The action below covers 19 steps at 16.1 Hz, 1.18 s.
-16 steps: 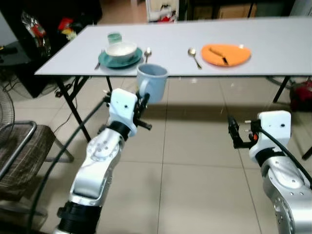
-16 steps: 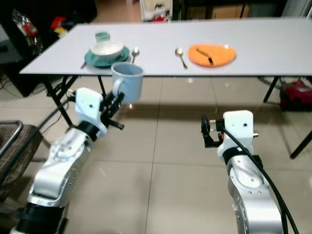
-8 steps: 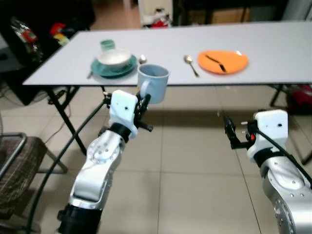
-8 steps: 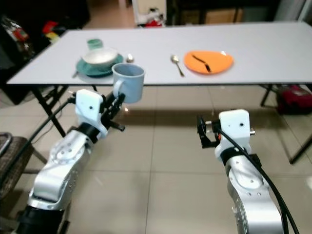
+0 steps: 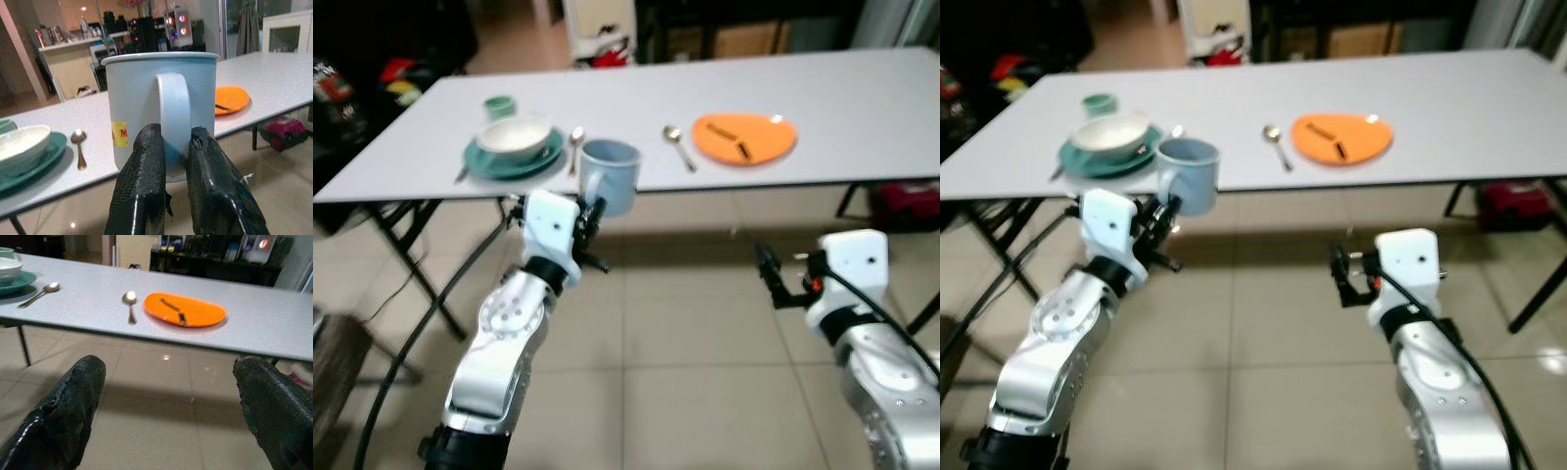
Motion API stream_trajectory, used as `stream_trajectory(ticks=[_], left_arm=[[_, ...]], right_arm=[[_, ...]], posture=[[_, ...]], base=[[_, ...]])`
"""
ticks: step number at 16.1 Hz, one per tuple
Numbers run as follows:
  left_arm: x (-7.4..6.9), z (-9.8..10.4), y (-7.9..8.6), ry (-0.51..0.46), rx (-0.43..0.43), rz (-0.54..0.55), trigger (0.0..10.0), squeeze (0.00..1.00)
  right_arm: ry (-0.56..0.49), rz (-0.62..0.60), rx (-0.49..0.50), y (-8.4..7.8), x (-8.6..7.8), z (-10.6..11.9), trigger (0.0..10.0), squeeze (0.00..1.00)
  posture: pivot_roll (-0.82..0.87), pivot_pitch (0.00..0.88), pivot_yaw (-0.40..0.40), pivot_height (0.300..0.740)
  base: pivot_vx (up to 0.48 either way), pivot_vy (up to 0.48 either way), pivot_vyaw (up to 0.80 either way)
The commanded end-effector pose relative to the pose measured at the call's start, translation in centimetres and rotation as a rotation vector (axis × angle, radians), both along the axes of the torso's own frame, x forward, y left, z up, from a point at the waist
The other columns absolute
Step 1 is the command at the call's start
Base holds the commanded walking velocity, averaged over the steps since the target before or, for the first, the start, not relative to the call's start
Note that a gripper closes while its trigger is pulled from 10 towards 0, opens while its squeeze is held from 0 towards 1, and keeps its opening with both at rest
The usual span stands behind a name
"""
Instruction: Setting the table
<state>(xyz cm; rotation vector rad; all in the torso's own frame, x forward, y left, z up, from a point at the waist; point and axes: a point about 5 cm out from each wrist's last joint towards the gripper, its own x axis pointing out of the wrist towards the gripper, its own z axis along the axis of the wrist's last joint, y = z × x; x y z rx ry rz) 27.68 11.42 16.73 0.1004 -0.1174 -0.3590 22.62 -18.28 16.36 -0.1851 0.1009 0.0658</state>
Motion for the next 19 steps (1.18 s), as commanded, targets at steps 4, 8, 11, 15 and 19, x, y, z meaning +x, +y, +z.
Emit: stream_trajectory(ticks=[4, 8, 11, 15, 19], left_arm=[[-0.30, 0.35, 1.27, -0.015, 0.032, 0.052, 10.0, 0.00], [0.18, 0.98, 1.22, -0.027, 0.012, 0.057, 10.0, 0.00], [0.37, 0.92, 0.92, -0.024, 0.010, 0.049, 10.0, 0.00], [0.55, 0.96, 0.52, -0.025, 0.006, 0.039, 10.0, 0.00], [0.54, 1.00, 0.51, -0.028, 0.014, 0.035, 10.0, 0.00]], right_arm=[[-0.011, 0.020, 0.037, 0.85, 0.22, 0.08, 10.0, 0.00], [-0.015, 0.019, 0.020, 0.89, 0.51, 0.05, 10.0, 0.00], [-0.024, 0.002, 0.012, 0.64, 0.50, 0.17, 10.0, 0.00], [-0.019, -0.002, 0.031, 0.60, 0.70, 0.18, 10.0, 0.00], [-0.027, 0.007, 0.010, 0.66, 0.85, 0.26, 10.0, 0.00]], posture=[[0.00, 0.000, 0.040, 0.740], [0.00, 0.000, 0.053, 0.740], [-0.01, 0.000, 0.060, 0.740], [-0.01, 0.000, 0.054, 0.740], [-0.01, 0.000, 0.051, 0.740]], base=[[0.336, 0.000, -0.11], [0.338, 0.000, 0.00], [0.336, 0.000, 0.00], [0.339, 0.000, -0.20], [0.337, 0.000, 0.00]])
